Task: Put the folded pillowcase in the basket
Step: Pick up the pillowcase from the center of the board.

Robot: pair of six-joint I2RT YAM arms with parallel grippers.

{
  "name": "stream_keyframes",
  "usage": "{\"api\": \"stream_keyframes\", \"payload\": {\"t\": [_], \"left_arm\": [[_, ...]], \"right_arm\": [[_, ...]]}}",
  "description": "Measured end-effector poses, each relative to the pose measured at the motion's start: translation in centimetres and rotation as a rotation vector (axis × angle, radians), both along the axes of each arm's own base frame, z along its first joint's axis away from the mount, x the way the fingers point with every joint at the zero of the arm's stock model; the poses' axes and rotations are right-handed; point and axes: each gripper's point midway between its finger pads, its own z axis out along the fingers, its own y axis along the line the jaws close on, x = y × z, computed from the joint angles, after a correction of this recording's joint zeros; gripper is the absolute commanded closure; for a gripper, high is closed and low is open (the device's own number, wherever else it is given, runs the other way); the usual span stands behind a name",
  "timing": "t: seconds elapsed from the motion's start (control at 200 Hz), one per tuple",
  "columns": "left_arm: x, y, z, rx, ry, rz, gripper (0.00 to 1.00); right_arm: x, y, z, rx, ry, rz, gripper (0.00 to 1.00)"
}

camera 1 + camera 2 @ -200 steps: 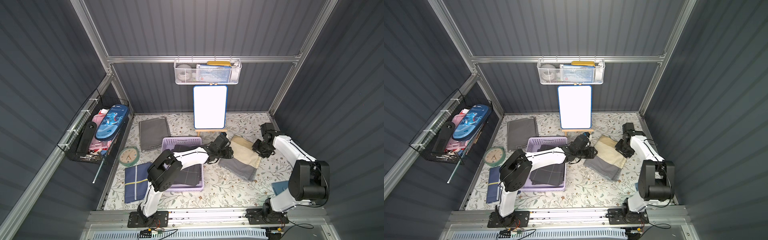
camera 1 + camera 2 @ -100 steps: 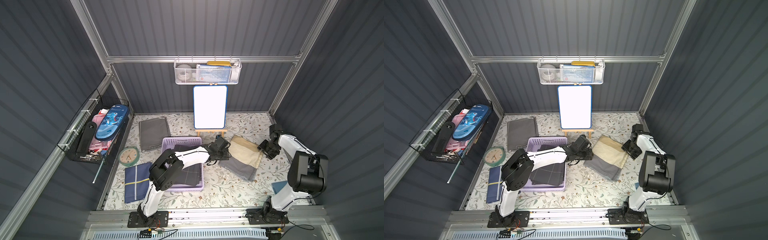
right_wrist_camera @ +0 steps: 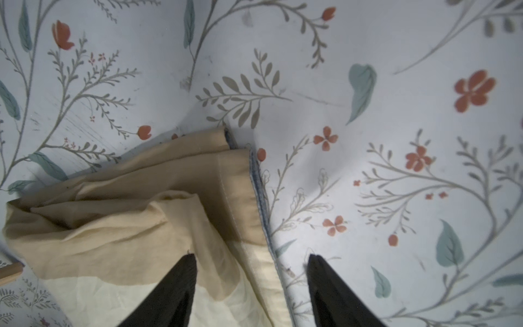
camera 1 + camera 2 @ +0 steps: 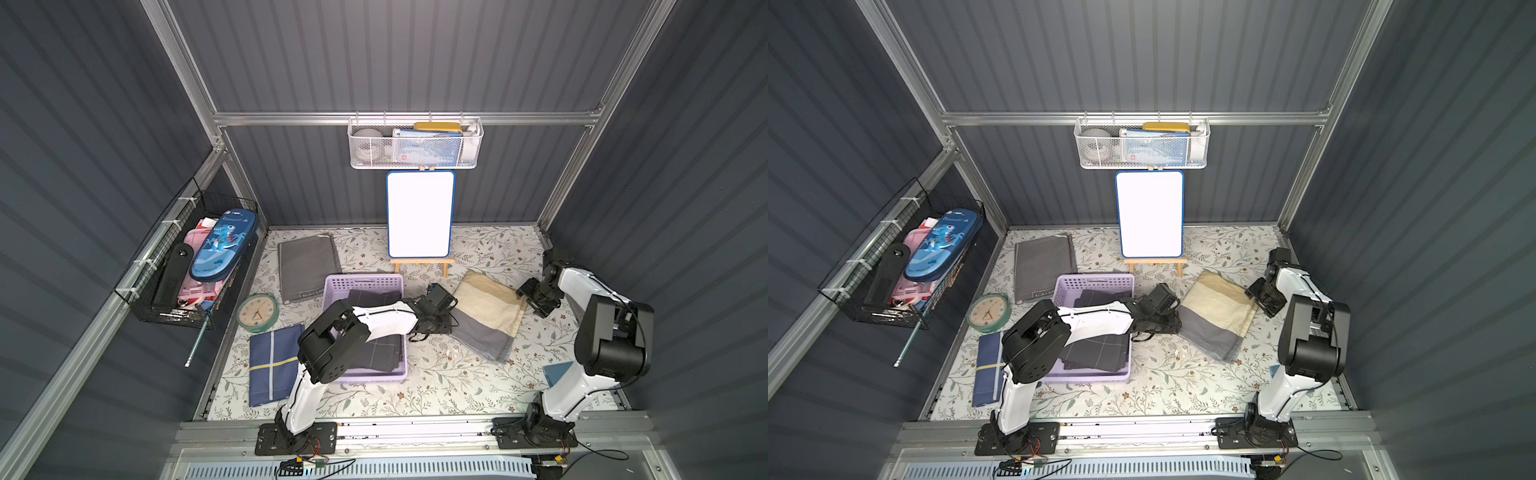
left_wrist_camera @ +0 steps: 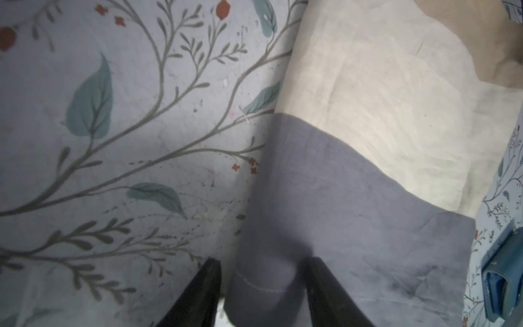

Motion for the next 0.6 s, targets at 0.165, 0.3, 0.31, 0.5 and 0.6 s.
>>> {"api": "stream_keyframes", "payload": {"t": [0.165,0.3,0.31,0.5,0.6], "left_arm": [[0.0,0.0,0.0,-0.007,0.007,0.014,0.77],[0.1,0.1,0.3,-0.008,0.000,0.029,0.86],[0.1,0.1,0.4,-0.008,-0.001,0.031,0.86],[0.4,0.5,0.5,0.011,-0.018,0.047,0.89],[0.5,0.6,0.4,0.017,-0.024,0.047,0.93]], "right_arm": [[0.6,-0.1,-0.9,0.006,0.013,0.014,0.33],[1.4,0.1,-1.7,0.026,0.022,0.028,0.35],[1.5,0.1,-1.7,0.030,0.021,0.029,0.35],[2.2,0.6,-2.7,0.068,0.022,0.042,0.43],[2.3,0.8,-2.8,0.076,0.019,0.047,0.59]]}}
